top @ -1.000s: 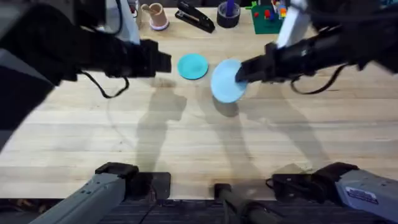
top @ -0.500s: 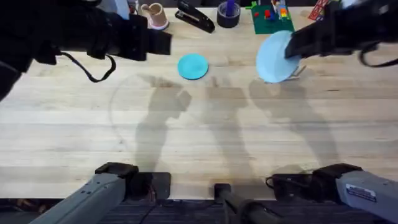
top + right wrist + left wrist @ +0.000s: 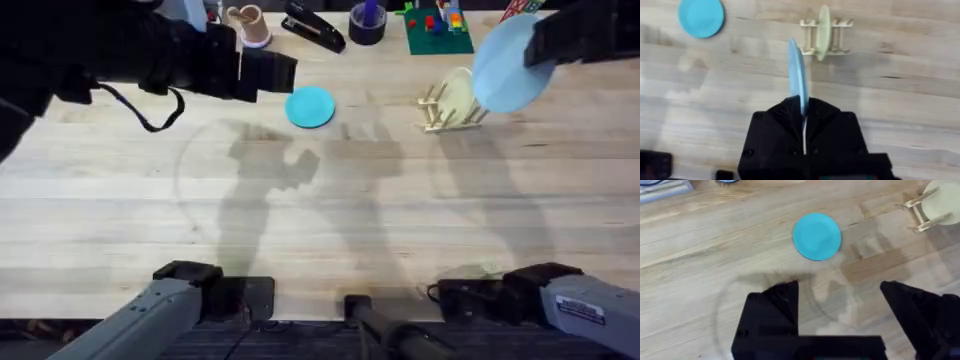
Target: Pick up the plates from the table one by one and place each into a slot on the dish rack.
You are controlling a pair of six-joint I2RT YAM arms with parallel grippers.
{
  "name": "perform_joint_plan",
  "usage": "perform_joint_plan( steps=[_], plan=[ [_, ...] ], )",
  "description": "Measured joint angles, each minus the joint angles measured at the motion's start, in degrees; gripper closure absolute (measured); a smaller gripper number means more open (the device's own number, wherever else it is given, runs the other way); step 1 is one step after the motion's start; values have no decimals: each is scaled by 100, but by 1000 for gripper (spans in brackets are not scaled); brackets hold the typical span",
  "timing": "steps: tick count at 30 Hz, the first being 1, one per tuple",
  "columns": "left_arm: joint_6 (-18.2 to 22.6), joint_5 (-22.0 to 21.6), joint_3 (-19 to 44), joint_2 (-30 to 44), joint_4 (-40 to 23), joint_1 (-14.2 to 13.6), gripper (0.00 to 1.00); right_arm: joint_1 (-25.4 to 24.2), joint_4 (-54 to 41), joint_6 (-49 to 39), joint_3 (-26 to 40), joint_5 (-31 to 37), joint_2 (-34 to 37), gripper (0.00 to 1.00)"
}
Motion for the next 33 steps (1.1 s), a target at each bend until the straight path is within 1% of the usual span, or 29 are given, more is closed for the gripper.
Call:
perform_joint_plan(
  steps=[8, 13, 20, 33],
  plan=[
    [4, -29, 0, -2, 0, 0, 6, -61, -229, -186, 540, 627, 14, 970],
    [4, -44, 0, -2, 0, 0, 5, -208, -224, -279, 769, 782, 196, 970],
    [4, -44, 0, 0, 0, 0, 5, -415, -149, -296, 775, 831, 598, 970],
    [4, -45, 0, -2, 0, 0, 6, -423, -26, -338, 775, 829, 1147, 972]
  ],
)
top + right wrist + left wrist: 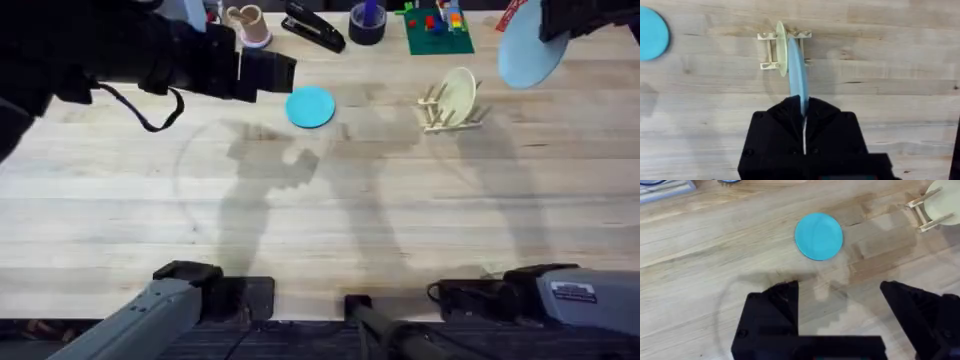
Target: Pick up the plates from the table one by one and place each into a slot on the dish rack.
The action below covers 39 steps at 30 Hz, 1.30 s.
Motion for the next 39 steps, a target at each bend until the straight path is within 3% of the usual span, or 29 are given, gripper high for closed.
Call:
perform_joint_plan(
  steps=[26, 39],
  plan=[
    [0, 1, 0, 1, 0, 0, 5, -1, 113, -41, 0, -417, 59, 972],
    [0, 0, 0, 0, 0, 0, 7, 46, 131, -41, 0, -501, 656, 972]
  ],
)
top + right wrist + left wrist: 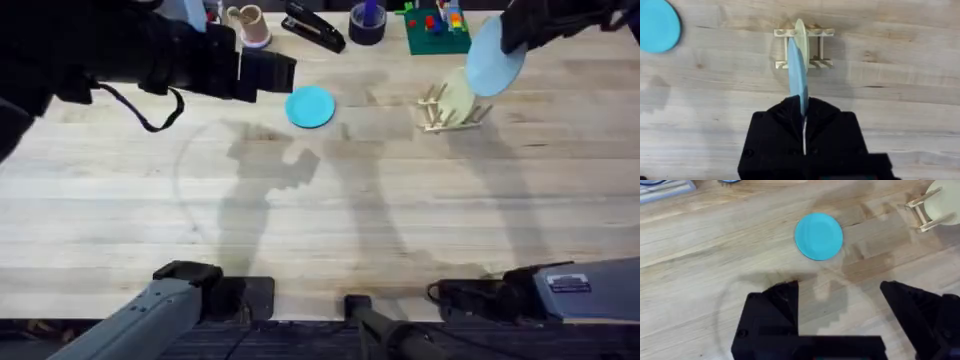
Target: Pick up the plates from the table one by one and place each into a slot on the dish rack.
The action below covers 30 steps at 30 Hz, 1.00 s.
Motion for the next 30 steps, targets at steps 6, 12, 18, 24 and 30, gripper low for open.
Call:
perform_joint_plan(
  steps=[6, 12, 18, 24, 30],
  plan=[
    [0, 1, 0, 1, 0, 0, 5, 42, 20, 0, 0, 0, 290, 972],
    [0, 1, 0, 0, 0, 0, 5, 66, 49, 0, 0, 0, 630, 972],
    [0, -1, 0, 0, 0, 0, 5, 70, 277, 0, 0, 0, 895, 972],
    [0, -1, 0, 0, -4, 0, 6, 76, 492, 0, 0, 0, 975, 972],
    [0, -1, 0, 0, -19, 0, 6, 81, 550, 0, 0, 0, 1168, 972]
  ],
)
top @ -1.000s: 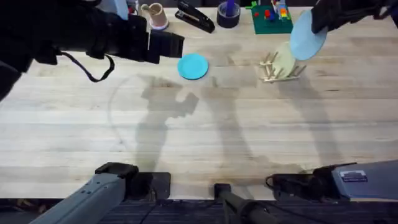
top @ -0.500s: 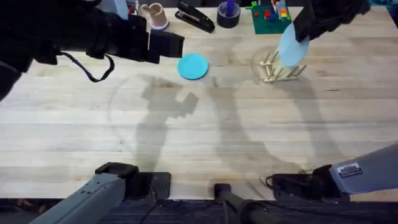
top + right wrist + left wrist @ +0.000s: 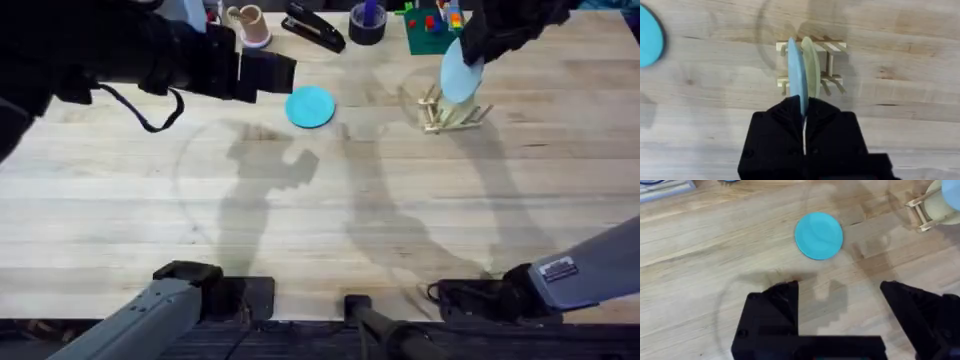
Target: Pick up the plates from the table one by one and place each into a slot on the dish rack.
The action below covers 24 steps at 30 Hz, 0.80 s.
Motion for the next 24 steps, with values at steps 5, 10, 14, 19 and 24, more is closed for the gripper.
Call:
perform_joint_plan(
  steps=[5, 10, 14, 19, 24],
  plan=[
    [0, 1, 0, 0, -5, 0, 5, 0, 10, 0, 0, 0, 150, 972],
    [0, 0, 0, 0, -5, 0, 5, 7, -19, 0, 0, 0, 298, 972],
    [0, 2, 0, 0, -5, 0, 5, 38, -24, 0, 0, 0, 458, 972],
    [0, 0, 0, 2, -5, 0, 5, 66, -24, 0, 0, 0, 513, 972],
    [0, 0, 0, 2, -5, 0, 6, 70, -24, 0, 0, 0, 513, 972]
  ],
)
